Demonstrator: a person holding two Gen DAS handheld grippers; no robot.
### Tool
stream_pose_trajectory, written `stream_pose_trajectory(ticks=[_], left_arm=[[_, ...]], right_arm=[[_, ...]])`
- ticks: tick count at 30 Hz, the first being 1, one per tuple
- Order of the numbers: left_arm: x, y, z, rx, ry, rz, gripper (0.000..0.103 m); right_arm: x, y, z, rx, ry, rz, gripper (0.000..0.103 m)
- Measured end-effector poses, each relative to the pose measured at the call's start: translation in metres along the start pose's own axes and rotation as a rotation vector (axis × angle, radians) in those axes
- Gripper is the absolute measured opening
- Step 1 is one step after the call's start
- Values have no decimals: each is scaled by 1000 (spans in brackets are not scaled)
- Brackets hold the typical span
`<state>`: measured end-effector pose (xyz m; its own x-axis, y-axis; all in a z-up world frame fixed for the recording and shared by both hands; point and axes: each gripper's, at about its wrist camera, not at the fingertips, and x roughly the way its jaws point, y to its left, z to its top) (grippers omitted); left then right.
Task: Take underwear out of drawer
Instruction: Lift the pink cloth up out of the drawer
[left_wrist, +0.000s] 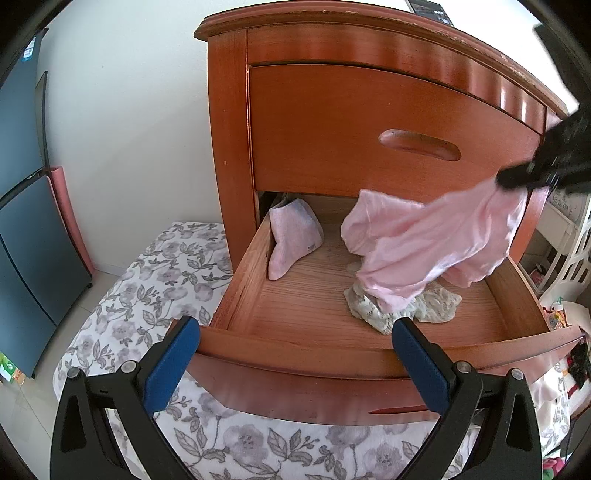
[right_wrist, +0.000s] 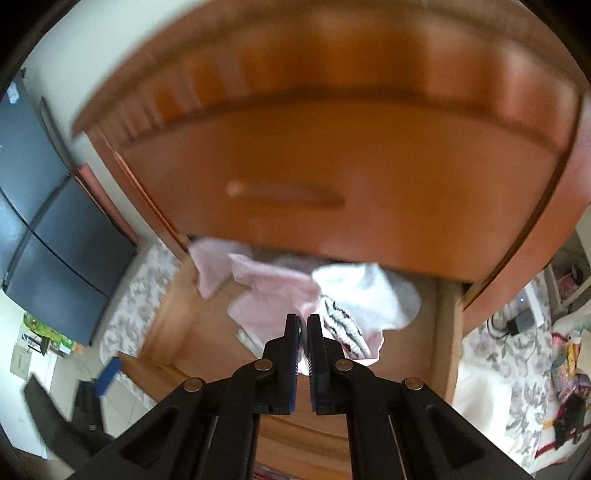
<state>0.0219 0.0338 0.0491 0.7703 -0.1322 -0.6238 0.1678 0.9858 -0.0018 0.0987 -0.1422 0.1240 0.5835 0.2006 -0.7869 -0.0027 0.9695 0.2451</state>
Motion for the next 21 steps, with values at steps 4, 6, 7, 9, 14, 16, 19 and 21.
stream_pose_trajectory(ticks=[4, 6, 7, 9, 14, 16, 19, 21], left_arm=[[0, 0, 0, 0, 0, 0, 103], [0, 0, 0, 0, 0, 0, 103], [0, 0, 0, 0, 0, 0, 103], [0, 0, 0, 0, 0, 0, 103], [0, 0, 0, 0, 0, 0, 103], [0, 0, 0, 0, 0, 0, 103], [0, 0, 0, 0, 0, 1, 103], [0, 0, 0, 0, 0, 1, 103]], right_arm=[[-27, 5, 8, -7, -58, 12, 5], [-39, 5, 8, -14, -84, 14, 5], [-47, 6, 7, -16, -94, 16, 5], [-60, 8, 6, -21, -118, 17, 5], [-93, 11, 6, -23, -178, 18, 5], [-102, 11, 6, -23, -197, 14, 5], [-121, 11, 7, -16, -232, 11, 5], [-135, 11, 8, -14, -255, 6, 5]])
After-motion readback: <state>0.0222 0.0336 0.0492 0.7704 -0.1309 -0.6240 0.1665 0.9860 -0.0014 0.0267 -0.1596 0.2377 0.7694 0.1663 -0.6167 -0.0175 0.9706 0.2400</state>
